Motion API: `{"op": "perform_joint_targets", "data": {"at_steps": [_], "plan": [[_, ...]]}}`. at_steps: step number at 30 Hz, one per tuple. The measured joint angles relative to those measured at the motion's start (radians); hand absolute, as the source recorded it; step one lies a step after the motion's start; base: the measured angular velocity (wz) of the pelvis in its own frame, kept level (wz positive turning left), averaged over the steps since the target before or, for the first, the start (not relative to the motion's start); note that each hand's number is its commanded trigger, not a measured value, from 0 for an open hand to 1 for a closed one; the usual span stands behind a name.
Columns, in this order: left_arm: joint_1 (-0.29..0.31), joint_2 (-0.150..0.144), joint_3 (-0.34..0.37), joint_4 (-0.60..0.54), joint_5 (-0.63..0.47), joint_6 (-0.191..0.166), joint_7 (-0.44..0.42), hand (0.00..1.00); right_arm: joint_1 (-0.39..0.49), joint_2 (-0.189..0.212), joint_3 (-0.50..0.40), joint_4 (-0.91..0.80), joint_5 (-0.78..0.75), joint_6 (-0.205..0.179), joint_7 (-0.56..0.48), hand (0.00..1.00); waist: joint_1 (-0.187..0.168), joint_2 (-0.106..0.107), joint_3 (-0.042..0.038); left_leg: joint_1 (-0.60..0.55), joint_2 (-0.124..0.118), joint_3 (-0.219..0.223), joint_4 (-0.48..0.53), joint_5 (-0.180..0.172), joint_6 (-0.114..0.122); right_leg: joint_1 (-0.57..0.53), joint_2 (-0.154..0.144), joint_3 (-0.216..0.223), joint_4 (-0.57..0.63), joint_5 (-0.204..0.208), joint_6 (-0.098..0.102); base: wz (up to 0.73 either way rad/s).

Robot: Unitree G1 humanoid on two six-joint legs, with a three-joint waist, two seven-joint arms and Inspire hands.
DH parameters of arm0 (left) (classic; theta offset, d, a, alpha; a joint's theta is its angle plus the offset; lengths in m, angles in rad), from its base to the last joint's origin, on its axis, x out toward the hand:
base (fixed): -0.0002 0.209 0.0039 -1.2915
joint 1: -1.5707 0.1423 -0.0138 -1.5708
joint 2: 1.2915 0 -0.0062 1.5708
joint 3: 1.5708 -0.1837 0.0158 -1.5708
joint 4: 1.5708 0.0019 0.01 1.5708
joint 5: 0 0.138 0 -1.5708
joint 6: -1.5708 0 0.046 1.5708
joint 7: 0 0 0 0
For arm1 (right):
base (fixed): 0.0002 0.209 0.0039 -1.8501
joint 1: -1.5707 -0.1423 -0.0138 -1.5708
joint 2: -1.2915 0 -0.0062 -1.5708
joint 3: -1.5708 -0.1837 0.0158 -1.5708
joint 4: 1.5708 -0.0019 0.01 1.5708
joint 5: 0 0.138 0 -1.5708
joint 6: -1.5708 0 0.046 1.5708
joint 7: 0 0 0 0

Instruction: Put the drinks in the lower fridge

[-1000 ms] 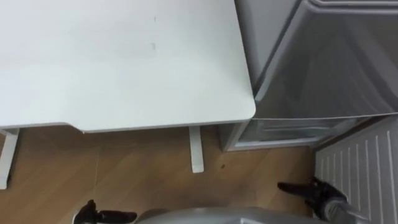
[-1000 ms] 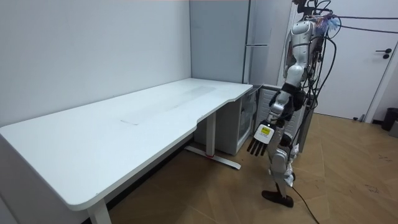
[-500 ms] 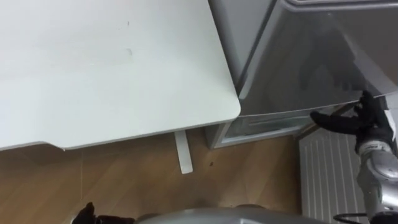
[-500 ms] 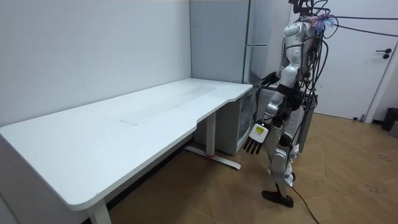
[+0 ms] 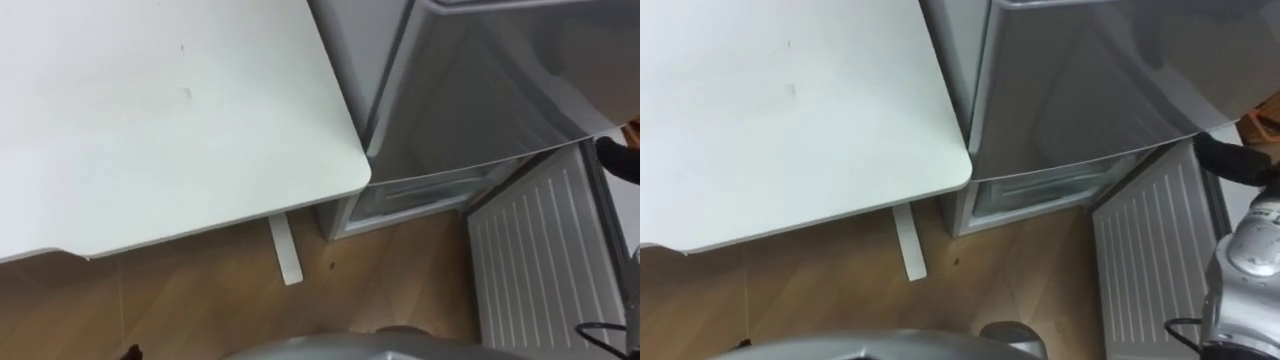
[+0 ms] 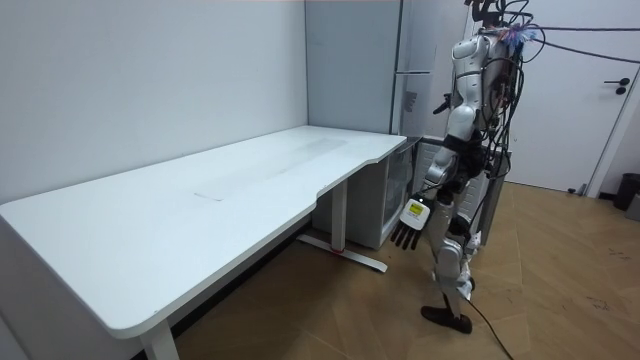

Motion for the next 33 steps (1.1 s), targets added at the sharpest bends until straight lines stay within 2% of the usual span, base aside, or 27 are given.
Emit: {"op": "perform_joint_targets", "data": {"at_steps": [4, 9, 17, 21, 24, 26, 31, 33], "plan": [[0.001, -0.004, 0.000, -0.007, 0.000, 0.001, 0.000, 0.00, 0.000, 0.000, -0.018, 0.000, 0.000, 0.000, -0.023, 0.00, -0.002, 0.001, -0.0013, 0.000, 0.001, 0.001, -0.001, 0.000, -0.001, -0.002, 0.001, 0.000, 0.000, 0.000, 0.000, -0.01], [0.009, -0.005, 0.002, -0.042, 0.000, 0.002, 0.006, 0.00, 0.000, -0.021, -0.021, 0.000, 0.037, 0.001, -0.044, 0.00, -0.001, -0.009, -0.0046, -0.001, 0.001, 0.004, 0.000, 0.001, -0.001, -0.005, 0.001, 0.002, -0.001, 0.000, 0.000, -0.01], [0.017, -0.005, 0.006, -0.054, 0.016, 0.006, 0.007, 0.00, -0.001, -0.022, -0.067, 0.010, 0.078, 0.002, -0.004, 0.00, -0.005, -0.015, -0.0038, 0.001, 0.002, 0.003, 0.002, 0.001, -0.001, -0.002, 0.002, 0.002, -0.004, 0.001, -0.002, 0.00], [0.023, 0.003, 0.008, -0.077, 0.027, 0.011, 0.001, 0.00, -0.006, -0.041, -0.068, 0.148, 0.080, 0.006, 0.040, 0.00, -0.003, -0.031, -0.0022, 0.002, 0.006, 0.000, 0.009, 0.002, -0.002, 0.003, 0.003, -0.002, -0.004, 0.003, -0.004, 0.01], [0.025, 0.004, 0.008, -0.077, 0.027, 0.017, -0.006, 0.00, -0.006, -0.042, -0.068, 0.204, 0.082, 0.024, 0.065, 0.00, -0.003, -0.035, 0.0013, 0.000, 0.007, 0.001, 0.011, 0.002, -0.002, 0.001, 0.004, -0.002, -0.002, 0.005, -0.006, 0.00], [0.023, 0.004, 0.011, -0.077, 0.026, 0.018, -0.012, 0.00, -0.006, -0.050, -0.068, 0.249, 0.120, 0.024, 0.075, 0.00, -0.002, -0.035, 0.0004, 0.000, 0.008, 0.000, 0.011, 0.002, -0.003, 0.002, 0.005, -0.001, -0.002, 0.006, -0.006, 0.00], [0.027, 0.001, 0.081, -0.083, 0.031, 0.019, -0.021, 0.00, -0.008, -0.068, -0.104, 0.349, 0.158, 0.024, 0.081, 0.00, -0.001, -0.042, 0.0028, 0.000, 0.009, -0.006, 0.001, 0.002, -0.004, 0.005, 0.007, -0.006, -0.003, 0.006, -0.006, 0.02], [0.043, 0.003, 0.100, -0.094, 0.046, 0.019, -0.020, 0.00, -0.007, -0.092, -0.118, 0.400, 0.193, 0.024, 0.080, 0.00, -0.002, -0.039, 0.0021, 0.000, 0.008, -0.006, -0.004, 0.002, -0.004, 0.004, 0.007, -0.005, -0.004, 0.006, -0.006, 0.00]]}}
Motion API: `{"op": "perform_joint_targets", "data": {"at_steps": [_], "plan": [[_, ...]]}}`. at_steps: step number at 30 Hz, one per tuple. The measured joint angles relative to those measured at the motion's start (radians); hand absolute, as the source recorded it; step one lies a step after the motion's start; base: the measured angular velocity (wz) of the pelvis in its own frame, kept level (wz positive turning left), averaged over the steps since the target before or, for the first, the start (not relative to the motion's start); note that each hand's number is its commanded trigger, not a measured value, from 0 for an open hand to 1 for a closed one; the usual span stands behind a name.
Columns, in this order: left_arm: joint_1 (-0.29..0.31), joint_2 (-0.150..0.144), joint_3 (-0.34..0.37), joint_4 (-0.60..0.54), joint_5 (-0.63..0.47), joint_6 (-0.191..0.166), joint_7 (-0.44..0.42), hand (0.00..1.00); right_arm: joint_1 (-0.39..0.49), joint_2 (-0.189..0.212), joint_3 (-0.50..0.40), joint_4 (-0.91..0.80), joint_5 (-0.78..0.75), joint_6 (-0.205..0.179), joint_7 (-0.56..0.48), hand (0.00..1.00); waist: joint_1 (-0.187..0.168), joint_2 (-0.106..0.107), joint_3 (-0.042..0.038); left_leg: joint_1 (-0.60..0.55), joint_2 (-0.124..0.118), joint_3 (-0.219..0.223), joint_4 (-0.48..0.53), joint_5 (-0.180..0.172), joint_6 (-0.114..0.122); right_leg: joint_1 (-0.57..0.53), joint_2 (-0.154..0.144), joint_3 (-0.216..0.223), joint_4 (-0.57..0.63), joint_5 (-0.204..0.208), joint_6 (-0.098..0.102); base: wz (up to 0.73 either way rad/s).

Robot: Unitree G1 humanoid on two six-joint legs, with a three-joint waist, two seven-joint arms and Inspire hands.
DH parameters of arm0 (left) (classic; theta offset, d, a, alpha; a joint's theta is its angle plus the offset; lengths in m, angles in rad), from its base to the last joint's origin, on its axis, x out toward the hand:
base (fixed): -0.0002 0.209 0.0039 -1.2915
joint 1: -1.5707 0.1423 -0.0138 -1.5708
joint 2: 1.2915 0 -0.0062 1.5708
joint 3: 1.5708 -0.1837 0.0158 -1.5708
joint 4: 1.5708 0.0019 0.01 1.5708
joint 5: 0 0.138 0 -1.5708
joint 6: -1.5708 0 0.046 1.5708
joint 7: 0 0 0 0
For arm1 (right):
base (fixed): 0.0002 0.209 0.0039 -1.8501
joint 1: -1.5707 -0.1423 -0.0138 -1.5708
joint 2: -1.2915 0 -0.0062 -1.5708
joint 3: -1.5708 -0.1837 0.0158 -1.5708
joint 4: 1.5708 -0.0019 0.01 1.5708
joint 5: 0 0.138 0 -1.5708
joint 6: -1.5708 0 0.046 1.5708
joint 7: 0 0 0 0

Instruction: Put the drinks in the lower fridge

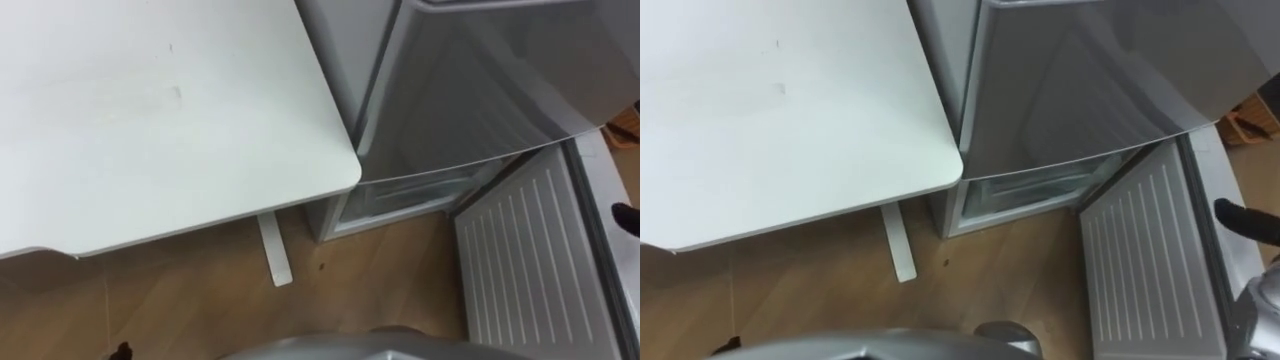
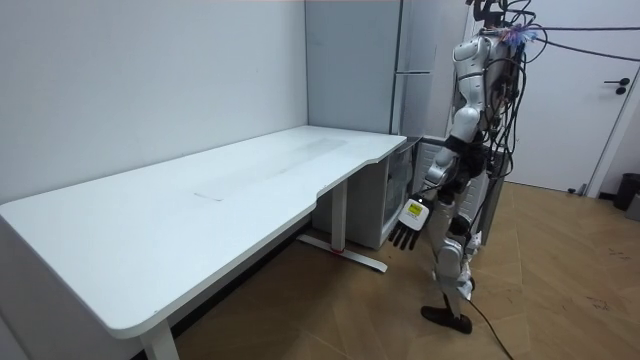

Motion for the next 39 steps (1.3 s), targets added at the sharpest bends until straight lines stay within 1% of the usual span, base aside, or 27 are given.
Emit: {"op": "perform_joint_targets", "data": {"at_steps": [3, 5, 8, 9, 12, 13, 14, 16, 18, 20, 21, 23, 26, 28, 30, 33, 37, 39], "plan": [[0.013, 0.001, 0.021, -0.001, 0.005, 0.002, 0.000, 0.00, 0.000, -0.006, -0.038, 0.042, 0.029, 0.000, -0.009, 0.00, -0.001, 0.003, -0.0013, 0.000, 0.000, -0.001, 0.003, 0.000, -0.001, -0.001, 0.001, 0.000, -0.001, 0.000, 0.000, 0.00], [0.016, 0.002, 0.023, -0.002, 0.011, 0.004, 0.001, 0.00, 0.000, -0.007, -0.059, 0.058, 0.040, 0.000, -0.016, 0.00, -0.001, 0.005, -0.0024, 0.001, 0.000, -0.002, 0.004, 0.000, -0.001, -0.001, 0.000, -0.002, -0.001, 0.000, 0.000, 0.00], [0.015, 0.004, 0.023, -0.013, 0.017, 0.014, 0.001, 0.00, -0.009, -0.022, -0.059, 0.104, 0.039, 0.000, -0.021, 0.00, -0.006, 0.002, -0.0033, 0.001, 0.000, -0.005, 0.008, 0.000, -0.001, 0.002, 0.000, -0.003, -0.001, 0.000, 0.000, 0.00], [0.008, 0.005, 0.023, -0.014, 0.021, 0.019, 0.000, 0.00, -0.026, -0.035, -0.059, 0.153, 0.039, 0.000, -0.020, 0.00, -0.006, 0.001, -0.0039, 0.001, 0.000, -0.006, 0.011, 0.000, -0.001, 0.003, 0.000, -0.002, -0.001, 0.000, 0.000, 0.00], [0.004, 0.008, 0.023, -0.014, 0.022, 0.020, -0.010, 0.00, -0.072, -0.065, -0.059, 0.265, 0.048, 0.002, -0.019, 0.00, -0.009, 0.003, -0.0031, 0.000, 0.001, -0.003, 0.016, 0.000, -0.001, 0.004, 0.000, -0.001, 0.001, 0.001, -0.001, 0.00], [0.004, 0.008, 0.022, -0.014, 0.022, 0.020, -0.013, 0.00, -0.079, -0.072, -0.059, 0.284, 0.049, 0.002, -0.018, 0.00, -0.012, 0.004, -0.0023, 0.000, 0.001, -0.003, 0.017, 0.000, -0.001, 0.004, 0.000, -0.001, 0.001, 0.001, -0.001, 0.00], [0.004, 0.009, 0.022, -0.013, 0.025, 0.020, -0.024, 0.00, -0.083, -0.085, -0.059, 0.309, 0.050, 0.003, -0.012, 0.00, -0.013, 0.006, 0.0003, 0.000, 0.001, -0.004, 0.017, 0.000, -0.001, 0.004, 0.000, -0.001, 0.003, 0.001, -0.002, 0.00], [0.007, 0.011, 0.021, -0.013, 0.025, 0.023, -0.033, 0.00, -0.094, -0.114, -0.058, 0.345, 0.079, 0.012, -0.010, 0.00, -0.018, 0.009, 0.0008, -0.002, 0.001, -0.007, 0.012, 0.000, -0.001, 0.004, -0.001, -0.003, 0.003, 0.001, -0.002, 0.02], [0.006, 0.024, 0.021, -0.013, 0.026, 0.032, -0.049, 0.00, -0.119, -0.163, -0.058, 0.413, 0.130, 0.021, -0.009, 0.00, -0.027, 0.018, 0.0014, -0.005, 0.002, -0.016, 0.011, 0.000, -0.001, 0.004, 0.000, -0.008, 0.001, 0.001, -0.002, 0.07], [-0.002, 0.038, 0.021, -0.014, 0.026, 0.037, -0.052, 0.00, -0.120, -0.187, -0.058, 0.453, 0.185, 0.023, -0.003, 0.00, -0.025, 0.020, 0.0010, -0.009, 0.002, -0.019, 0.012, 0.002, -0.004, 0.003, 0.001, -0.014, -0.002, 0.001, -0.002, 0.07], [-0.002, 0.046, 0.021, -0.014, 0.026, 0.041, -0.054, 0.00, -0.119, -0.190, -0.058, 0.459, 0.213, 0.023, 0.002, 0.00, -0.025, 0.022, 0.0005, -0.009, 0.003, -0.019, 0.014, 0.003, -0.005, 0.002, 0.002, -0.013, -0.004, 0.001, -0.003, 0.00], [-0.006, 0.051, 0.021, -0.015, 0.026, 0.048, -0.067, 0.00, -0.116, -0.190, -0.057, 0.463, 0.246, 0.023, 0.025, 0.00, -0.025, 0.025, -0.0008, -0.010, 0.003, -0.018, 0.013, 0.003, -0.005, 0.003, 0.002, -0.013, -0.012, 0.002, -0.005, 0.00], [-0.013, 0.053, 0.021, -0.028, 0.027, 0.054, -0.082, 0.00, -0.117, -0.188, -0.057, 0.492, 0.271, 0.039, 0.071, 0.00, -0.025, 0.037, -0.0054, -0.012, 0.003, -0.018, 0.012, 0.003, -0.005, 0.002, 0.003, -0.013, -0.014, 0.003, -0.004, 0.00], [-0.013, 0.053, 0.021, -0.042, 0.026, 0.057, -0.092, 0.00, -0.119, -0.188, -0.058, 0.517, 0.286, 0.045, 0.090, 0.00, -0.025, 0.043, -0.0058, -0.016, 0.003, -0.019, 0.013, 0.003, -0.005, 0.001, 0.002, -0.014, -0.016, 0.003, -0.004, 0.00], [-0.013, 0.053, 0.019, -0.047, 0.026, 0.063, -0.101, 0.00, -0.119, -0.188, -0.057, 0.539, 0.301, 0.063, 0.110, 0.00, -0.025, 0.047, -0.0047, -0.016, 0.003, -0.020, 0.012, 0.003, -0.005, 0.001, 0.002, -0.015, -0.016, 0.003, -0.004, 0.00], [-0.012, 0.055, 0.019, -0.049, 0.026, 0.066, -0.111, 0.00, -0.119, -0.189, -0.057, 0.552, 0.318, 0.065, 0.113, 0.00, -0.024, 0.056, -0.0044, -0.014, 0.003, -0.022, 0.013, 0.003, -0.005, 0.004, 0.003, -0.015, -0.016, 0.003, -0.004, 0.00], [-0.012, 0.056, 0.016, -0.048, 0.026, 0.079, -0.122, 0.00, -0.119, -0.188, -0.046, 0.573, 0.321, 0.066, 0.128, 0.00, -0.020, 0.055, -0.0037, -0.007, 0.004, -0.023, 0.014, 0.003, -0.005, 0.010, 0.003, -0.015, -0.016, 0.003, -0.005, 0.00], [-0.012, 0.060, 0.016, -0.042, 0.026, 0.085, -0.129, 0.00, -0.118, -0.188, -0.037, 0.591, 0.342, 0.066, 0.138, 0.00, -0.018, 0.053, -0.0021, 0.000, 0.004, -0.022, 0.015, 0.003, -0.005, 0.018, 0.003, -0.016, -0.019, 0.003, -0.005, 0.00]]}}
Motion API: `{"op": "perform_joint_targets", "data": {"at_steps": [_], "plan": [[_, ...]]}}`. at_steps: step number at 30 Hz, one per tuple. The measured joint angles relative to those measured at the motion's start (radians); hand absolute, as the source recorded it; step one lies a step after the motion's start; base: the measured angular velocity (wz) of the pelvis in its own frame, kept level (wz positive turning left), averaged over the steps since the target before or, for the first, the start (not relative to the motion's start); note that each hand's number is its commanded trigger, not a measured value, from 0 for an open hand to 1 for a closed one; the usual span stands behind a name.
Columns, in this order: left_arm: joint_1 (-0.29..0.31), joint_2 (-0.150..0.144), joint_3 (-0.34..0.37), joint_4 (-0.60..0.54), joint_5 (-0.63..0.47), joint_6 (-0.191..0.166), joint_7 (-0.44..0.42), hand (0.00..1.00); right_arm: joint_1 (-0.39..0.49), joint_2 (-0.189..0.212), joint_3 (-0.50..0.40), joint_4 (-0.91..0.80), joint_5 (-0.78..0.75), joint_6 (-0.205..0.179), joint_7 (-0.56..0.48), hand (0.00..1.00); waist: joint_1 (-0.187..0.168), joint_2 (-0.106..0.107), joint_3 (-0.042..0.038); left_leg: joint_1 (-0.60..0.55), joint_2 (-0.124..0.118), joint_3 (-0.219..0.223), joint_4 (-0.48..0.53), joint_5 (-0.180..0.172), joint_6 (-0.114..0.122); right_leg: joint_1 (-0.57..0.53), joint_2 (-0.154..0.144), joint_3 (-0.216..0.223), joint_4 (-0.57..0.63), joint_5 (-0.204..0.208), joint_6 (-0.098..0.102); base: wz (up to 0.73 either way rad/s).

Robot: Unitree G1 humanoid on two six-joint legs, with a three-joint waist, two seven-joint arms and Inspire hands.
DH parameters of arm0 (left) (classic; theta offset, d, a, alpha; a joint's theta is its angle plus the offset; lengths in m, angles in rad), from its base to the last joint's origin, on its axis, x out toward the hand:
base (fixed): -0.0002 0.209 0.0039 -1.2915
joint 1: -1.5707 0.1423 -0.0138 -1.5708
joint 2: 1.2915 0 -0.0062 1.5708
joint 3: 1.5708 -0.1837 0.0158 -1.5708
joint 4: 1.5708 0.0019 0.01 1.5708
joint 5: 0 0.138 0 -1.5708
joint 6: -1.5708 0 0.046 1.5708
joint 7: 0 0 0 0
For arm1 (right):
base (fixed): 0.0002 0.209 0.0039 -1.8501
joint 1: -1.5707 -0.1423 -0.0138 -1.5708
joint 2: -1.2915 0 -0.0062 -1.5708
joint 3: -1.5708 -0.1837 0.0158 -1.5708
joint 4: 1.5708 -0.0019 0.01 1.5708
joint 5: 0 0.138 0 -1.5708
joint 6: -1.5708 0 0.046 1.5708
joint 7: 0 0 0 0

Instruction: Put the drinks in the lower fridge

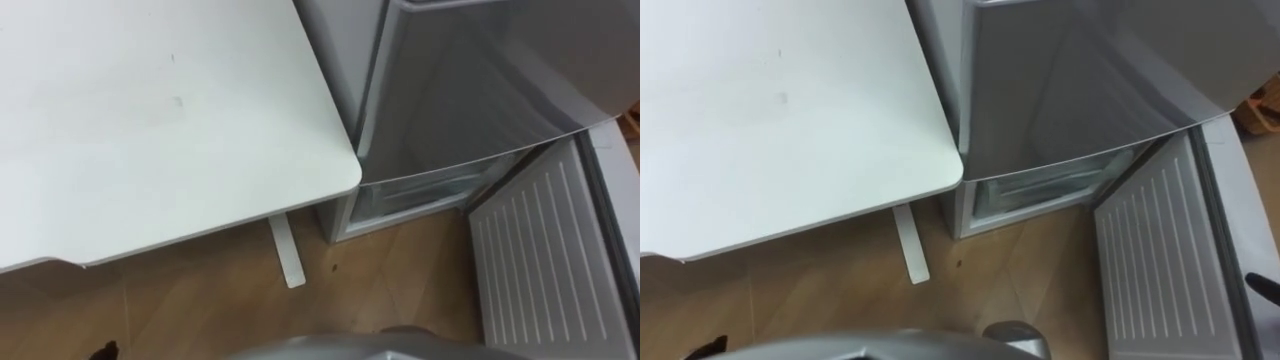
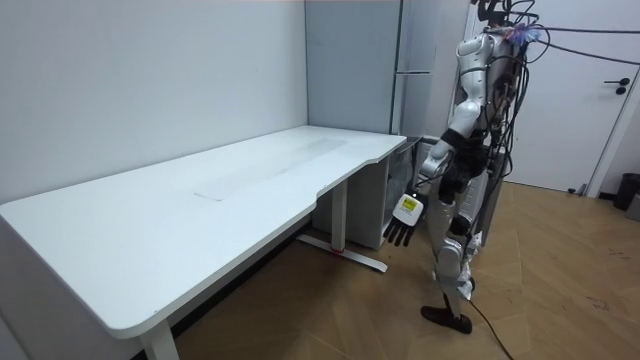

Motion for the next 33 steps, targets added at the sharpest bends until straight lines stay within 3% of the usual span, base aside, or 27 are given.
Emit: {"op": "perform_joint_targets", "data": {"at_steps": [7, 11, 13, 17, 21, 23, 26, 29, 33], "plan": [[-0.006, 0.001, -0.003, 0.008, 0.023, 0.001, -0.019, 0.00, 0.004, 0.027, 0.021, 0.006, 0.016, 0.000, 0.014, 0.00, 0.011, 0.004, 0.0015, -0.003, 0.003, 0.000, -0.001, -0.001, -0.001, 0.000, 0.004, -0.001, -0.006, 0.002, -0.002, 0.00], [-0.044, 0.002, -0.046, 0.006, 0.043, 0.006, -0.034, 0.00, 0.014, 0.055, 0.083, -0.040, 0.007, 0.001, 0.037, 0.00, 0.027, 0.010, -0.0055, -0.004, 0.005, 0.002, -0.001, -0.001, -0.001, -0.005, 0.006, 0.000, -0.005, 0.003, -0.004, -0.03], [-0.060, 0.003, -0.084, 0.007, 0.042, 0.008, -0.044, 0.00, 0.020, 0.083, 0.141, -0.145, 0.000, 0.010, 0.038, 0.00, 0.029, 0.015, -0.0042, -0.004, 0.006, 0.011, 0.000, -0.001, -0.002, -0.014, 0.007, 0.006, 0.003, 0.004, -0.005, -0.18], [-0.121, 0.002, -0.185, 0.001, 0.041, 0.008, -0.061, 0.00, 0.163, 0.165, 0.336, -0.611, -0.072, 0.009, 0.068, 0.00, 0.052, 0.028, 0.0001, -0.017, 0.016, 0.033, -0.002, 0.002, -0.007, -0.038, 0.021, 0.030, 0.001, 0.020, -0.012, -0.19], [-0.156, -0.001, -0.302, 0.030, 0.001, 0.005, -0.066, 0.00, 0.234, 0.216, 0.474, -0.842, -0.089, 0.021, 0.161, 0.00, 0.062, 0.041, 0.0013, -0.017, 0.036, 0.068, -0.005, 0.001, -0.020, -0.057, 0.044, 0.062, 0.004, 0.033, -0.025, -0.30], [-0.159, -0.007, -0.316, 0.031, 0.002, 0.001, -0.061, 0.00, 0.233, 0.241, 0.529, -0.893, -0.114, 0.021, 0.225, 0.00, 0.066, 0.044, 0.0002, -0.017, 0.044, 0.071, -0.006, 0.003, -0.026, -0.057, 0.053, 0.061, 0.003, 0.036, -0.030, -0.07], [-0.163, -0.025, -0.326, 0.018, -0.003, 0.000, -0.055, 0.00, 0.217, 0.243, 0.630, -0.959, -0.115, 0.021, 0.372, 0.00, 0.093, 0.059, -0.0007, -0.016, 0.049, 0.070, -0.004, 0.006, -0.032, -0.058, 0.059, 0.059, 0.001, 0.038, -0.033, 0.00], [-0.153, -0.029, -0.344, 0.015, -0.031, -0.005, -0.052, 0.00, 0.211, 0.252, 0.670, -0.966, -0.103, 0.037, 0.404, 0.00, 0.107, 0.069, 0.0005, -0.016, 0.048, 0.072, -0.003, 0.006, -0.032, -0.060, 0.058, 0.059, 0.002, 0.038, -0.034, -0.03], [-0.150, -0.028, -0.356, 0.008, -0.088, -0.008, -0.020, 0.00, 0.198, 0.267, 0.705, -0.980, -0.096, 0.069, 0.417, 0.00, 0.108, 0.062, 0.0003, -0.017, 0.047, 0.072, -0.002, 0.009, -0.033, -0.061, 0.057, 0.058, 0.004, 0.038, -0.034, 0.00]]}}
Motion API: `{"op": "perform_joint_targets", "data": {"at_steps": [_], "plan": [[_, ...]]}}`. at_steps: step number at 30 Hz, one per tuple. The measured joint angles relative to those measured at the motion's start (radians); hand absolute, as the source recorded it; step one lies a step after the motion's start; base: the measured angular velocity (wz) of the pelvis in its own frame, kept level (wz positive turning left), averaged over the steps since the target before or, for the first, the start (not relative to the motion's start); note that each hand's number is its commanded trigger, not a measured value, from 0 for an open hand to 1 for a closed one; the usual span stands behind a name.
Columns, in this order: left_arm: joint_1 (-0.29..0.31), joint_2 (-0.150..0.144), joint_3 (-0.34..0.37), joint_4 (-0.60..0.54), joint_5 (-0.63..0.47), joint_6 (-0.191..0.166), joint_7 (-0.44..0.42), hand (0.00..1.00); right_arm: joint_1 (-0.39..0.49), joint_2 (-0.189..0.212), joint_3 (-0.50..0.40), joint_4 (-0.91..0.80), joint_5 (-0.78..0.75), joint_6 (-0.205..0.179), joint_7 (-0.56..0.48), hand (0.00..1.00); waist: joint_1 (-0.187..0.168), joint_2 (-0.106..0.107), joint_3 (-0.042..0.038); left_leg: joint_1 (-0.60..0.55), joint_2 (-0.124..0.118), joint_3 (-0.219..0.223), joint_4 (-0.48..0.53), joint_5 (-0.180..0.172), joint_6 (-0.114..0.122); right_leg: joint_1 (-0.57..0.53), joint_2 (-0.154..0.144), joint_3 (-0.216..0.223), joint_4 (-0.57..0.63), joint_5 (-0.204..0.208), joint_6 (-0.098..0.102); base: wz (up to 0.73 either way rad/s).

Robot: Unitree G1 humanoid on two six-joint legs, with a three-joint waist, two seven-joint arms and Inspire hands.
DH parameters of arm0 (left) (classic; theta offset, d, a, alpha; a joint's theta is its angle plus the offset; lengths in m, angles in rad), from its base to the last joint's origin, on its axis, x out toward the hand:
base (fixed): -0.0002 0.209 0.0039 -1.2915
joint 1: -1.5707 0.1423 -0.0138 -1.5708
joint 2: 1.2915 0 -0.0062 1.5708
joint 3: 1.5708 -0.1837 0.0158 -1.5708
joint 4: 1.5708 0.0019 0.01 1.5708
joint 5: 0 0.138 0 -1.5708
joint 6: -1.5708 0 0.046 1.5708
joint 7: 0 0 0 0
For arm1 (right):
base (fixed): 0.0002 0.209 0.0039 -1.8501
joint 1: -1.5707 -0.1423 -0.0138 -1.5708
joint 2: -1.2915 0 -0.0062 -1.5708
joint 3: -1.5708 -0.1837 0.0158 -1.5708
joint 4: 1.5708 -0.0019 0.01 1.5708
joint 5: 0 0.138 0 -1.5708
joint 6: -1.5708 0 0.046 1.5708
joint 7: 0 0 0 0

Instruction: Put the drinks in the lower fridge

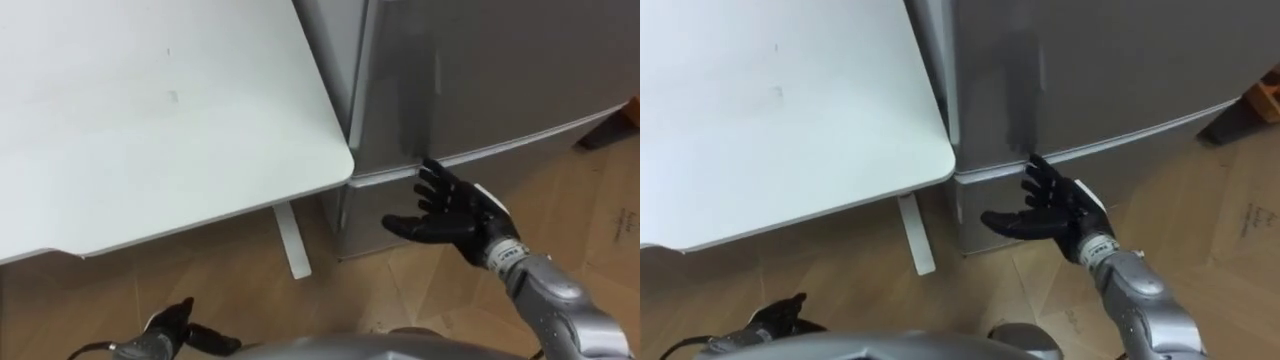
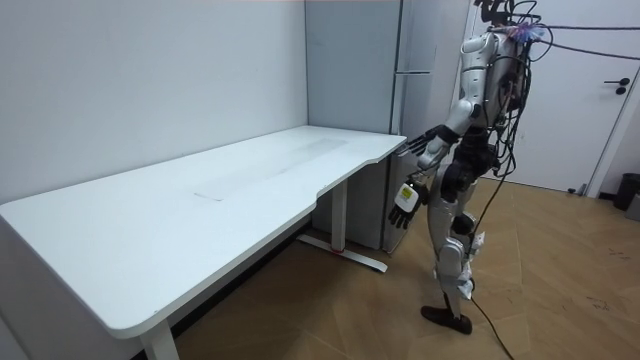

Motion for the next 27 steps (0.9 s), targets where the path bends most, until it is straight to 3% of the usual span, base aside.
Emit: {"op": "perform_joint_targets", "data": {"at_steps": [3, 10, 13, 19, 20, 22, 24, 27], "plan": [[0.004, 0.001, -0.006, -0.004, -0.021, 0.000, 0.025, 0.00, -0.001, 0.003, 0.001, -0.008, -0.001, 0.017, 0.000, 0.00, 0.002, -0.008, -0.0008, 0.000, 0.000, 0.000, 0.000, 0.000, 0.000, 0.000, 0.000, 0.000, -0.001, 0.000, 0.000, 0.00], [0.019, 0.011, -0.005, 0.009, -0.052, 0.000, 0.061, 0.00, -0.014, 0.003, 0.006, 0.041, -0.091, 0.007, 0.035, 0.00, -0.001, -0.029, -0.0012, -0.002, 0.000, 0.000, -0.004, 0.000, 0.000, -0.003, 0.001, -0.001, -0.004, 0.000, 0.000, 0.00], [0.024, 0.017, -0.005, 0.019, -0.084, 0.001, 0.066, 0.00, -0.035, 0.009, 0.023, 0.162, -0.190, 0.003, 0.044, 0.00, -0.004, -0.039, -0.0056, -0.003, -0.001, -0.007, -0.004, 0.000, 0.000, 0.001, -0.001, -0.009, -0.008, 0.000, 0.000, 0.07], [0.038, 0.010, 0.015, 0.032, -0.147, 0.002, 0.067, 0.00, -0.096, 0.024, 0.019, 0.542, -0.291, -0.006, 0.041, 0.00, -0.002, -0.032, -0.0032, -0.001, -0.001, -0.018, -0.002, 0.000, 0.000, 0.017, -0.004, -0.024, -0.021, 0.000, 0.000, 0.06], [0.038, 0.010, 0.015, 0.046, -0.147, 0.001, 0.067, 0.00, -0.108, 0.024, 0.019, 0.625, -0.297, -0.007, 0.028, 0.00, -0.001, -0.037, -0.0067, 0.000, -0.001, -0.020, 0.000, 0.000, 0.000, 0.020, -0.006, -0.027, -0.021, 0.000, 0.000, 0.05], [0.039, 0.007, 0.024, 0.063, -0.147, 0.001, 0.068, 0.00, -0.122, 0.025, 0.003, 0.730, -0.293, -0.010, 0.017, 0.00, 0.000, -0.033, -0.0043, 0.002, -0.002, -0.021, 0.000, 0.000, 0.000, 0.024, -0.007, -0.029, -0.023, 0.000, 0.000, 0.04], [0.045, -0.008, 0.055, 0.073, -0.149, 0.000, 0.080, 0.00, -0.135, 0.056, -0.067, 0.836, -0.247, -0.040, 0.008, 0.00, -0.004, -0.028, 0.0021, 0.016, -0.002, -0.027, 0.000, 0.000, 0.000, 0.048, -0.007, -0.031, -0.039, 0.000, 0.001, 0.07], [0.043, -0.017, 0.067, 0.085, -0.151, -0.001, 0.084, 0.00, -0.152, 0.068, -0.093, 0.940, -0.204, -0.052, 0.000, 0.00, -0.004, -0.031, 0.0033, 0.028, -0.007, -0.043, -0.002, 0.000, 0.000, 0.069, -0.012, -0.043, -0.046, -0.003, 0.004, 0.16]]}}
